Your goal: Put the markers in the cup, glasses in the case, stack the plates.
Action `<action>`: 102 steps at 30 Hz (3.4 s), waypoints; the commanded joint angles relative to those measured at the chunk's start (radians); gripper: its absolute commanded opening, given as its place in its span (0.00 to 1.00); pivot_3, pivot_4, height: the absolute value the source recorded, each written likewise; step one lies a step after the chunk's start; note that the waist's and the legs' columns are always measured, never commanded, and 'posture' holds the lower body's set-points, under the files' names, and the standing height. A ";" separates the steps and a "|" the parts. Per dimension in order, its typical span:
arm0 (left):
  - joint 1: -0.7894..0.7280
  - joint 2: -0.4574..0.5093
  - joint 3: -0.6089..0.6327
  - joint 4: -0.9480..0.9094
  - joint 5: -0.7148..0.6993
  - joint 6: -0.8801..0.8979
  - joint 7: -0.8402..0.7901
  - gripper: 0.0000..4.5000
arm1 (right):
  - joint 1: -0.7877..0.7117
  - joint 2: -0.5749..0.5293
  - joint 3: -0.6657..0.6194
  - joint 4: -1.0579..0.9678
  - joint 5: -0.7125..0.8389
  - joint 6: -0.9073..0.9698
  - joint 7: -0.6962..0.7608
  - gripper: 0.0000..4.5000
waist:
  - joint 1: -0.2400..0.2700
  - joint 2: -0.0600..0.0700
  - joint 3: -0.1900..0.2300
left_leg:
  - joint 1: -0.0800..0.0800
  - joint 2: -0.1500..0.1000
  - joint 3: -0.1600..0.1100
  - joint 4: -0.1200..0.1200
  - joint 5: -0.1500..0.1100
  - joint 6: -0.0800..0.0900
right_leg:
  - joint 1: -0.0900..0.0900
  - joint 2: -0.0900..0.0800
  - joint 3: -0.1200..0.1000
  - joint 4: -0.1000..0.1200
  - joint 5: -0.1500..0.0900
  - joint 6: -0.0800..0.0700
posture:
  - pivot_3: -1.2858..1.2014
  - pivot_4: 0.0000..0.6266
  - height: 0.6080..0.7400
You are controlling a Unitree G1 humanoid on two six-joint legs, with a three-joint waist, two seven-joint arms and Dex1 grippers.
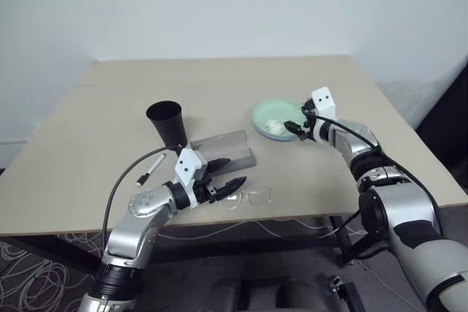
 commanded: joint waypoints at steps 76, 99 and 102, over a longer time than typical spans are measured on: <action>-0.707 0.025 -0.214 0.750 0.278 -0.214 -0.783 0.01 | 0.765 -0.121 0.063 -1.080 0.231 0.254 0.154 0.95 | 0.027 -0.001 0.000 | -0.003 -0.002 -0.002 0.028 -0.019 0.022 | -0.016 -0.010 -0.013 -0.015 0.036 0.004 | 0.52 0.00 1.00; -0.908 0.022 -0.214 1.274 0.525 -0.595 -0.518 0.01 | 0.785 -0.111 0.075 -1.071 0.230 0.241 0.131 0.95 | 0.027 -0.002 0.000 | -0.003 -0.003 -0.001 0.029 -0.020 0.024 | -0.015 -0.011 -0.012 -0.016 0.037 0.006 | 0.52 0.00 1.00; -0.919 0.005 -0.211 1.312 0.539 -0.615 -0.500 0.01 | 0.796 -0.110 0.077 -1.080 0.230 0.245 0.125 0.95 | 0.027 -0.003 0.000 | -0.003 -0.004 -0.001 0.029 -0.020 0.024 | -0.015 -0.011 -0.012 -0.016 0.037 0.006 | 0.52 0.00 1.00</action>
